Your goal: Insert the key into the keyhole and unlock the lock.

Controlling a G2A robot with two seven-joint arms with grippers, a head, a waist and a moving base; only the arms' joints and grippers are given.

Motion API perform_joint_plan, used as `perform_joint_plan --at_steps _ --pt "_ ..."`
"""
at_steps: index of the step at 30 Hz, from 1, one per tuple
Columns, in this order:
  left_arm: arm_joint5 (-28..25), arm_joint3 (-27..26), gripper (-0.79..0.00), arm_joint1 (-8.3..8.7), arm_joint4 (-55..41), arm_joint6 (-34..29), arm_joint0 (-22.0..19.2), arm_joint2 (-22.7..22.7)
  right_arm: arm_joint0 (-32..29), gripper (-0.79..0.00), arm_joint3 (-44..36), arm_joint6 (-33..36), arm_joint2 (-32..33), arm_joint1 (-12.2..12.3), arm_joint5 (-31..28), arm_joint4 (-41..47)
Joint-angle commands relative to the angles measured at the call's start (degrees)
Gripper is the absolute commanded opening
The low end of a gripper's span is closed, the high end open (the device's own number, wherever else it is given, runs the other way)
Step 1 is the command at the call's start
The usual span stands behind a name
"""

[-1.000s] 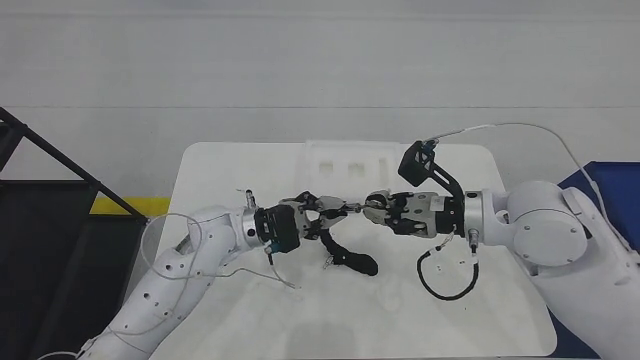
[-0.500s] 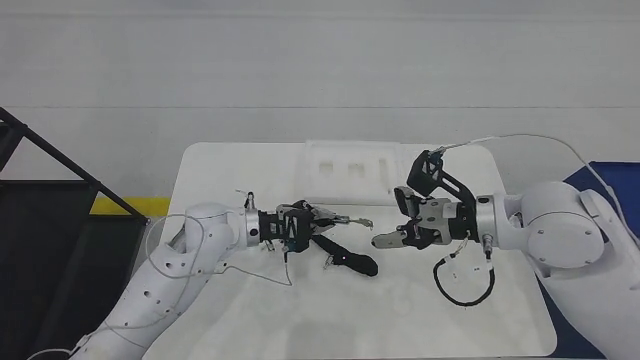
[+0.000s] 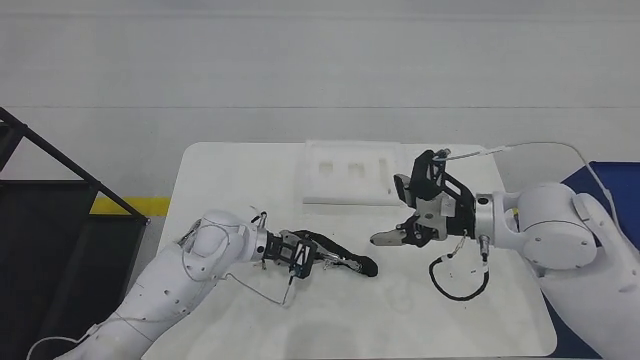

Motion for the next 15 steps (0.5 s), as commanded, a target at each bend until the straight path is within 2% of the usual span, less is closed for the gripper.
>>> perform_joint_plan --at_steps 1,2,3,4,10,13,15 --pt "-0.79 1.54 -0.785 -0.2 0.77 0.83 -1.11 1.67 0.47 0.0 0.55 -1.07 -0.71 -0.15 -1.72 -0.76" --pt "-1.28 2.11 -0.625 -0.33 1.09 1.23 -1.76 2.52 1.04 0.0 0.96 -1.02 -1.2 -0.23 -3.05 -1.31" --pt "-1.54 2.67 -0.191 -0.46 1.19 1.7 -2.39 3.23 1.81 0.0 1.49 -1.04 -1.67 -0.31 -4.54 -2.04" --pt "-1.71 3.21 0.0 -0.58 1.27 2.02 -2.97 3.86 2.52 0.0 2.26 -1.45 -2.23 -0.45 -5.86 -2.34" --pt "-5.48 6.24 0.0 -1.3 -1.06 4.04 -7.08 6.14 8.32 0.0 8.3 -4.55 -5.63 -1.46 -13.79 -6.37" --pt "-9.03 7.31 0.0 -1.32 -1.48 5.79 -11.65 6.01 11.53 0.0 12.4 -7.57 -6.33 -2.05 -15.73 -7.04" --pt "-9.56 8.59 0.0 -1.29 -2.23 7.13 -14.97 5.64 13.66 0.0 14.66 -9.3 -6.42 -2.37 -16.47 -7.9"
